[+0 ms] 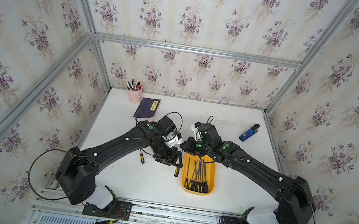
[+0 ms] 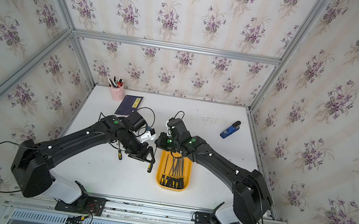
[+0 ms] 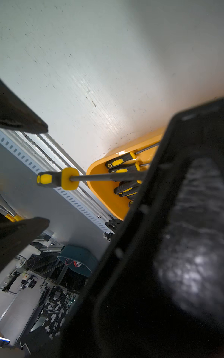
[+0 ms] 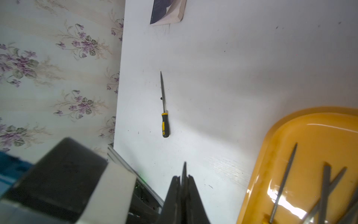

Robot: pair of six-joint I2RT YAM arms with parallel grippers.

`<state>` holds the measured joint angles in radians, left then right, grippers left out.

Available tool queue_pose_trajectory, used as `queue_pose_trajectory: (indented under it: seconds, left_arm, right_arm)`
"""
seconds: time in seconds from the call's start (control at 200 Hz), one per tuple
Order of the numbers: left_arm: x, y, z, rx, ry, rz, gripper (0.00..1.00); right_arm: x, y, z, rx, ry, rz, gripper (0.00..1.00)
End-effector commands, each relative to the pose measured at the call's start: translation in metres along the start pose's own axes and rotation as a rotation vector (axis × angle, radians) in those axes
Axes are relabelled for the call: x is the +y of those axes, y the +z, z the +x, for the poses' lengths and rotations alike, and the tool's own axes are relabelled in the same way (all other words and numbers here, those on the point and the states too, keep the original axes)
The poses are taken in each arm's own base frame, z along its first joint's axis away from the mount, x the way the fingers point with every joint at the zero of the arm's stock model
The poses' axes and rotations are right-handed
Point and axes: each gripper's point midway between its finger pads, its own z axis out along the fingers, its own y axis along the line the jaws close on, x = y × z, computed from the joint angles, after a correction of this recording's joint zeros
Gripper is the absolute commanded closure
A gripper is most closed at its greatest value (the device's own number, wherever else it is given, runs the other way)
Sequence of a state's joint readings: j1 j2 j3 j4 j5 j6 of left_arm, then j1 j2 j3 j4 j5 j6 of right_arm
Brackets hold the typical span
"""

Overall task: Put the file tool into the storage box
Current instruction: Place the file tool in the storage box.

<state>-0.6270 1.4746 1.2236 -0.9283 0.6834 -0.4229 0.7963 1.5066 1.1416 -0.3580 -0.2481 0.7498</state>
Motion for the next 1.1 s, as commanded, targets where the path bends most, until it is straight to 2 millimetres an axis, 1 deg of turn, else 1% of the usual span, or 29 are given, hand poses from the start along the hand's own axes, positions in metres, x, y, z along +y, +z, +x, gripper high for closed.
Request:
queue_pose_trajectory:
  seconds: [0.0,0.105,0.17,0.315,0.445,0.734,0.894,1.094]
  left_arm:
    - [0.0,-0.008,-0.003,-0.02,-0.011,-0.005,0.06]
    - [0.005,-0.016,-0.007,-0.052,-0.022,-0.021,0.02]
    - [0.009,-0.017,-0.006,-0.052,-0.029,-0.025,0.01]
    - [0.019,-0.016,-0.001,-0.044,-0.046,-0.046,0.0]
    - [0.024,-0.014,0.003,-0.041,-0.056,-0.052,0.0]
    - [0.033,-0.009,0.008,-0.027,-0.073,-0.068,0.0]
    - [0.037,-0.009,0.009,-0.024,-0.074,-0.077,0.0]
    - [0.038,-0.008,0.01,-0.021,-0.074,-0.078,0.0]
  right_arm:
    - [-0.036,-0.004,0.017,0.095,-0.071,0.177,1.0]
    - [-0.054,-0.005,0.023,0.135,-0.086,0.252,1.0]
    - [-0.064,-0.003,0.025,0.152,-0.082,0.288,1.0]
    - [-0.079,0.006,0.031,0.183,-0.084,0.339,1.0]
    - [-0.09,0.015,0.039,0.206,-0.072,0.36,1.0]
    - [-0.107,0.029,0.052,0.223,-0.034,0.375,1.0]
    - [-0.111,0.037,0.052,0.218,-0.025,0.381,1.0]
    - [-0.118,0.044,0.058,0.23,-0.011,0.386,1.0]
